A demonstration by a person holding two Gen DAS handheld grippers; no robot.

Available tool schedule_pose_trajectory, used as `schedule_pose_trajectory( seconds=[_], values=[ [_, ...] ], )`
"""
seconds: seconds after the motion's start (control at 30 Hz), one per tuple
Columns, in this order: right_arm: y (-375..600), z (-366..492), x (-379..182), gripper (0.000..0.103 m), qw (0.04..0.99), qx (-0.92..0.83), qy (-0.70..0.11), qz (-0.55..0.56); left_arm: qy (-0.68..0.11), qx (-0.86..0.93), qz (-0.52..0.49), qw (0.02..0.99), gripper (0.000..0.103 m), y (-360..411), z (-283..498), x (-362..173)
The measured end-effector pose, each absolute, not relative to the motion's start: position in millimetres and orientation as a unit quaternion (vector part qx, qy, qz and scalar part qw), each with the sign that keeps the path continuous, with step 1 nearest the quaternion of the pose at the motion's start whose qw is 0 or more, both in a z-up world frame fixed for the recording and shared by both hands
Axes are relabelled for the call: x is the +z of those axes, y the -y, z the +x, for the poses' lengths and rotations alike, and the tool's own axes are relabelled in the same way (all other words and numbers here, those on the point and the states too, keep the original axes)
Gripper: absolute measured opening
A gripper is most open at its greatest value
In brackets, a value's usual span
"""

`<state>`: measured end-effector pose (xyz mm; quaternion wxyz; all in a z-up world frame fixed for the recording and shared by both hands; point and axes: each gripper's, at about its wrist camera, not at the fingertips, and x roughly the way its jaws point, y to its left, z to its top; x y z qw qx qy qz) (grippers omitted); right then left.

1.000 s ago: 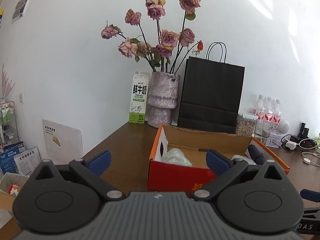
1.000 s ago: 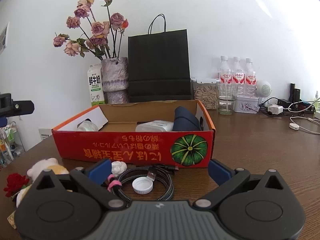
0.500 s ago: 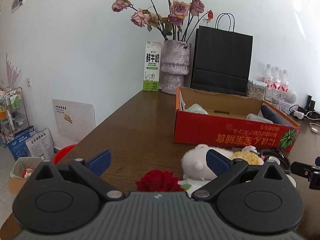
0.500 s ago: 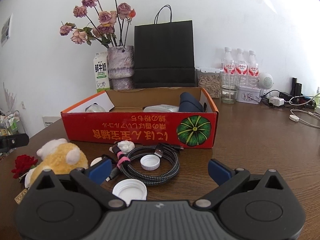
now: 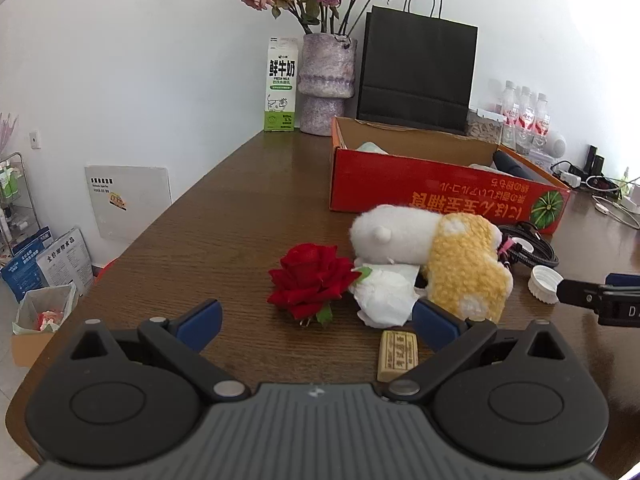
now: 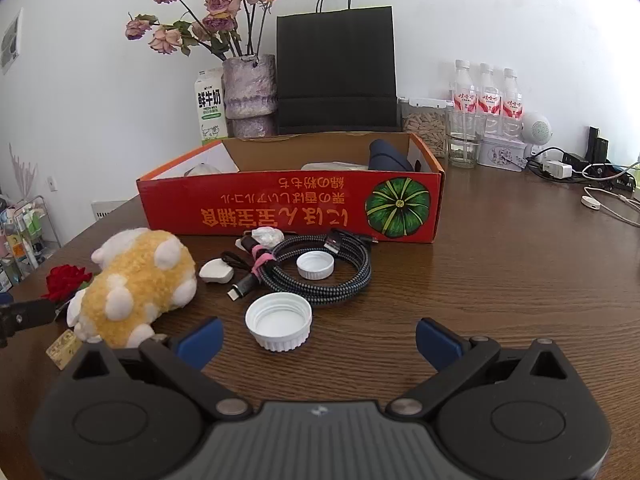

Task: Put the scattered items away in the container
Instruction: 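Grasp the small beige printed box with the left tool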

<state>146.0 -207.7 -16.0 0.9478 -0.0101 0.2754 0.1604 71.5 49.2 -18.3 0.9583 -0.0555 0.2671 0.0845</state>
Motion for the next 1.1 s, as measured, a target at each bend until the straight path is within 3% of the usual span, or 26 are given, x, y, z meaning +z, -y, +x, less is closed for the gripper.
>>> schedule_pose_trajectory(
  seconds=[0.47,0.63,0.7,0.73,0.77,0.8,1.1],
  values=[
    [199,146,-20,0.103,0.944,0.142,-0.295,-0.039,-0.3,0.061,-0.038,0.951,0.103,-29,78,-30],
    [199,147,-20,0.103,0.943,0.142,-0.299,-0.04,-0.302,0.057,-0.031,0.951,0.074,-26,79,-31],
    [199,147,-21,0.103,0.942,0.143,-0.301,-0.039,-0.299,0.051,-0.027,0.953,0.047,-24,78,-29],
    [199,147,-21,0.103,0.942,0.143,-0.301,-0.039,-0.298,0.045,-0.029,0.953,0.04,-24,77,-29],
    [199,148,-21,0.103,0.942,0.143,-0.302,-0.039,-0.297,0.037,-0.03,0.954,0.027,-23,77,-28],
    [199,148,-21,0.103,0.941,0.143,-0.303,-0.039,-0.297,0.032,-0.03,0.954,0.021,-23,77,-28],
    [199,150,-22,0.103,0.94,0.144,-0.308,-0.039,-0.288,0.042,-0.043,0.956,0.021,-26,73,-25]
  ],
)
